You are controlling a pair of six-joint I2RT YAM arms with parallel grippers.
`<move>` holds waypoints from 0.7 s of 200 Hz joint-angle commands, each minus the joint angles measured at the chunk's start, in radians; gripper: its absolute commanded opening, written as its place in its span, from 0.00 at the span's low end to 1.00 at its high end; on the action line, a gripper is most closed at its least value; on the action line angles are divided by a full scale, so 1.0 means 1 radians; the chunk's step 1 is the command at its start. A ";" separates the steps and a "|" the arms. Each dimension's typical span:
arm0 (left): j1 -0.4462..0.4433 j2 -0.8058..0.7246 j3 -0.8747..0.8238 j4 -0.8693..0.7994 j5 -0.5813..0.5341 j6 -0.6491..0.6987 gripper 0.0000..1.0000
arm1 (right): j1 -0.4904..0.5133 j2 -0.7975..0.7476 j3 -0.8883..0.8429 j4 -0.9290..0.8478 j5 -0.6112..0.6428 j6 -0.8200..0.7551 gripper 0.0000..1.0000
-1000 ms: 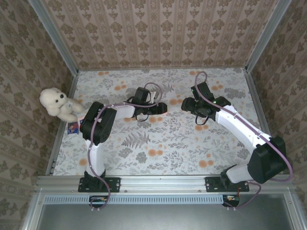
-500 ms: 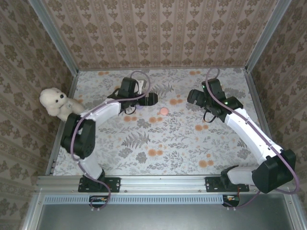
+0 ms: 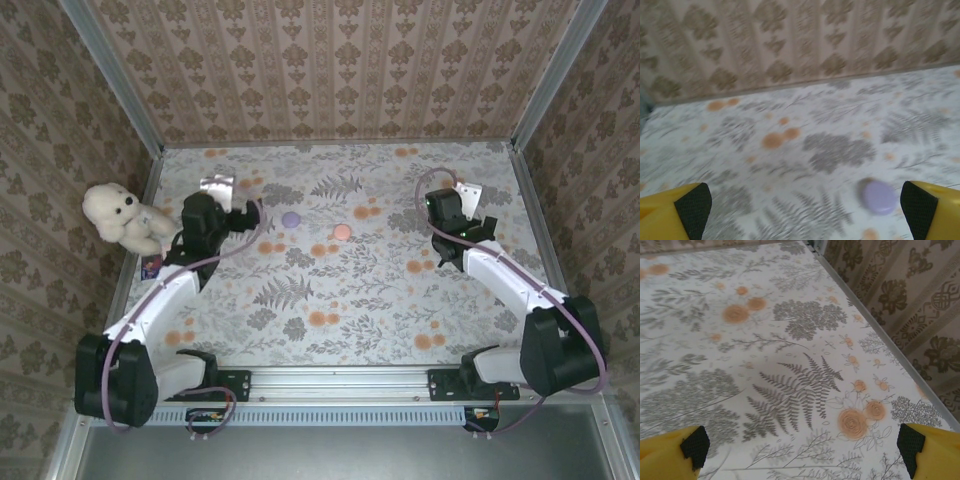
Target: Insert the wireless bluetooth earbuds into the charging case
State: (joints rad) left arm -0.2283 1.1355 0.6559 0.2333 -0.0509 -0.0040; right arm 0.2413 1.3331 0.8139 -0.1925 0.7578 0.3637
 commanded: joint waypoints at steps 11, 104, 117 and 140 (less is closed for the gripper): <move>0.083 -0.053 -0.158 0.229 -0.110 0.081 1.00 | -0.034 0.050 -0.109 0.308 0.055 -0.109 1.00; 0.193 0.233 -0.347 0.659 -0.048 0.042 1.00 | -0.100 0.144 -0.408 1.031 -0.310 -0.343 1.00; 0.200 0.269 -0.349 0.691 0.004 0.051 1.00 | -0.146 0.132 -0.454 1.088 -0.416 -0.320 1.00; 0.208 0.327 -0.342 0.726 0.066 0.063 1.00 | -0.220 0.216 -0.480 1.220 -0.619 -0.311 1.00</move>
State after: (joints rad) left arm -0.0311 1.4158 0.3115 0.8543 -0.0872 0.0463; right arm 0.0784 1.5070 0.3511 0.8078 0.4023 0.0555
